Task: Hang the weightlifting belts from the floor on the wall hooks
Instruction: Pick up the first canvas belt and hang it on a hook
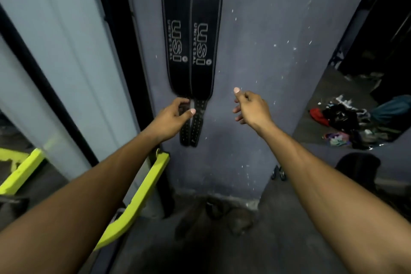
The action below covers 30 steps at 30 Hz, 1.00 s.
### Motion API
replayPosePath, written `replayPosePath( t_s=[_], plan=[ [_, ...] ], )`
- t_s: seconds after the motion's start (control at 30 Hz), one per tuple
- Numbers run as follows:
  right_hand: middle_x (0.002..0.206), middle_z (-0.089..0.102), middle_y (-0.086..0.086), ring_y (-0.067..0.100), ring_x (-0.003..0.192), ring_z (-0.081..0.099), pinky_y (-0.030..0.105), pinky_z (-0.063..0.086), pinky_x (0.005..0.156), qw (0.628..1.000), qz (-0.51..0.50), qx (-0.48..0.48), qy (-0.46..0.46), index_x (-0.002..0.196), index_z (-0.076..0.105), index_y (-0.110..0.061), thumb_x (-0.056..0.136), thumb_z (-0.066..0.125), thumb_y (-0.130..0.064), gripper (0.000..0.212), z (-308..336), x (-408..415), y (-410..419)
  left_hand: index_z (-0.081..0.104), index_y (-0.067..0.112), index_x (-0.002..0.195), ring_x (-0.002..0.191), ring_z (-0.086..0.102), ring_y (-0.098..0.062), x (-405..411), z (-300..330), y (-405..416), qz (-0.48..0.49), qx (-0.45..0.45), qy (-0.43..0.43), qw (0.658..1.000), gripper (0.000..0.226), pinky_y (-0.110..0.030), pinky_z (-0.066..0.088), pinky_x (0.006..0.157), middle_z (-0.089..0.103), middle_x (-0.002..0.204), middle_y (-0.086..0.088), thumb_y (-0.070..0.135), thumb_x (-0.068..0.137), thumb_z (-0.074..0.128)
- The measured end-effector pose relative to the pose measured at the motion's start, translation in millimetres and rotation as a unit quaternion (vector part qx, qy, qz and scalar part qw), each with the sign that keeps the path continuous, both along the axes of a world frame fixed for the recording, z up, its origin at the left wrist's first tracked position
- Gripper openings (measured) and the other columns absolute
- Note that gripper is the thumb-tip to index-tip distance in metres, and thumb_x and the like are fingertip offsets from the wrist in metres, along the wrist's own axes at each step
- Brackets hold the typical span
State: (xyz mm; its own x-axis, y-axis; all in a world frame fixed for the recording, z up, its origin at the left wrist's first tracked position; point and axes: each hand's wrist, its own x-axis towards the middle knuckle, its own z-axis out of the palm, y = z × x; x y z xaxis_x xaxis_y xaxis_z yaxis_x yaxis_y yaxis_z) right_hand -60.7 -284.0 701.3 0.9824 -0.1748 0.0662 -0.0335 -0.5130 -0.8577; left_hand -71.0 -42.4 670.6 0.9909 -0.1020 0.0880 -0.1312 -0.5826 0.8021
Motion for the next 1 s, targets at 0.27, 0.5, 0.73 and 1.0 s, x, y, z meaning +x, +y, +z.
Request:
replayPosePath(
  t_s=[0.27,0.5,0.73,1.0],
  plan=[
    [0.084,0.075,0.007,0.03,0.073,0.075,0.057,0.062,0.079,0.994,0.015,-0.048,0.1,0.104,0.066,-0.002,0.104,0.047,-0.059,0.06,-105.3,-45.1,24.7,0.054,0.011,0.134,0.121,0.061,-0.02,-60.4,-114.7,34.0,0.039,-0.073,0.115,0.99,0.045,-0.029,0.048,0.105,0.064,0.129,-0.009,0.034,0.096,0.065],
    [0.081,0.076,0.006,0.027,0.067,0.075,0.053,0.064,0.079,0.977,0.007,-0.056,0.205,0.095,0.066,-0.008,0.1,0.047,-0.063,0.058,-208.1,-81.4,43.9,0.052,0.001,0.133,0.106,0.056,-0.016,-103.5,-201.7,55.5,0.057,-0.09,0.199,0.974,0.035,0.0,0.041,0.069,0.062,0.114,-0.008,0.013,0.101,0.059],
    [0.069,0.075,0.002,0.03,0.07,0.075,0.058,0.062,0.08,0.965,-0.025,-0.047,0.256,0.083,0.065,-0.019,0.08,0.04,-0.083,0.069,-293.8,-96.3,36.3,0.059,0.009,0.128,0.109,0.061,-0.019,-113.1,-262.0,48.4,0.084,-0.09,0.248,0.961,0.035,-0.037,0.049,0.099,0.068,0.119,-0.009,0.026,0.098,0.065],
    [0.078,0.077,0.005,0.032,0.084,0.075,0.047,0.057,0.091,0.946,-0.013,-0.043,0.32,0.088,0.069,-0.01,0.103,0.05,-0.056,0.052,-349.4,-71.3,-3.7,0.062,0.027,0.1,0.092,0.067,-0.021,-75.8,-315.5,9.9,0.109,-0.065,0.308,0.943,0.029,-0.029,0.046,0.08,0.068,0.093,0.001,0.05,0.084,0.07]
  ],
)
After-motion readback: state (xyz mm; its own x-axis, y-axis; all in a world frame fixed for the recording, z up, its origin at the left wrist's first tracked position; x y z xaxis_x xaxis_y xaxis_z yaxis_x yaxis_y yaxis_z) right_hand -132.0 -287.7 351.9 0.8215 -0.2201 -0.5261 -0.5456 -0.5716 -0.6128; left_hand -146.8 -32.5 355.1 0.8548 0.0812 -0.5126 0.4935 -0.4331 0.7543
